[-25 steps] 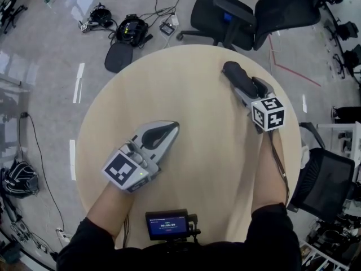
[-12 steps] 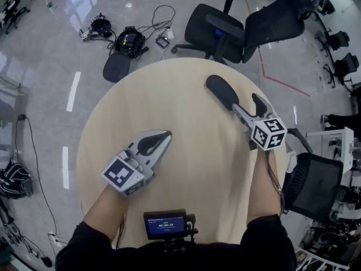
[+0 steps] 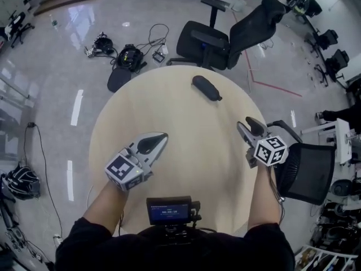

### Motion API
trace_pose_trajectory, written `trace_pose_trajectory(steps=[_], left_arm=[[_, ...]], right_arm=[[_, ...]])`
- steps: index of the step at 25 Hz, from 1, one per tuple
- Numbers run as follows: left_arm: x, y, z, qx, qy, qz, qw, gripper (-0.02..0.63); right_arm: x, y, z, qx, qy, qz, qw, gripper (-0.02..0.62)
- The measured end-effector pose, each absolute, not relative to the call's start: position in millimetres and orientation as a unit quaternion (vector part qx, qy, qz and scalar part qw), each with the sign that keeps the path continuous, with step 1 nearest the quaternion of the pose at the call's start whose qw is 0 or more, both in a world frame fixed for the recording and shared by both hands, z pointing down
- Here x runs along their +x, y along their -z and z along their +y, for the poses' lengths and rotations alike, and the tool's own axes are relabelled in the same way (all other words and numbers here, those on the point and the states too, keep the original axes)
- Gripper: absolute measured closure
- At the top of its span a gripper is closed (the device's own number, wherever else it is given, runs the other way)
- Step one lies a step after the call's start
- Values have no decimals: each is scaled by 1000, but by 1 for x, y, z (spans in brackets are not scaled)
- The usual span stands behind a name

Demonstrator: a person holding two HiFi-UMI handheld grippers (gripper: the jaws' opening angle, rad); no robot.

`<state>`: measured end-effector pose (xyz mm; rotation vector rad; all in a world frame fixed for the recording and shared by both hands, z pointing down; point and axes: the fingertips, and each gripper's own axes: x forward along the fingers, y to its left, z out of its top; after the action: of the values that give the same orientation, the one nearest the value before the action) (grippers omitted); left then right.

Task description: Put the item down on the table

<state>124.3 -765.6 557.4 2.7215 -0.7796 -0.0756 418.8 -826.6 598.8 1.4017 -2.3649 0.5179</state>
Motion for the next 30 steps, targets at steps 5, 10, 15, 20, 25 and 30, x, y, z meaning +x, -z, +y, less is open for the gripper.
trace_pose_trajectory(steps=[5,10,15,20,25,30], left_arm=[[117,-528,-714,951,14,-283,125,604],[138,-488,-641,949,5,-296,109,604],[160,-449,-569,947,11,-303,106,604],[180,-417,-507,944,42,-305,118,604],[197,-408,-415,949,40,-297,101,604],[192,-396,-369,945,48,-309,95,604]], right_arm=[[429,-560,-747,488,-186,-842,134,572],[438,-507,-671,457,-162,-868,104,591],[453,-445,-602,435,-134,-887,76,591],[463,-404,-538,419,-114,-898,69,591],[468,-389,-452,401,-101,-909,50,591],[458,-388,-408,379,-99,-919,37,591]])
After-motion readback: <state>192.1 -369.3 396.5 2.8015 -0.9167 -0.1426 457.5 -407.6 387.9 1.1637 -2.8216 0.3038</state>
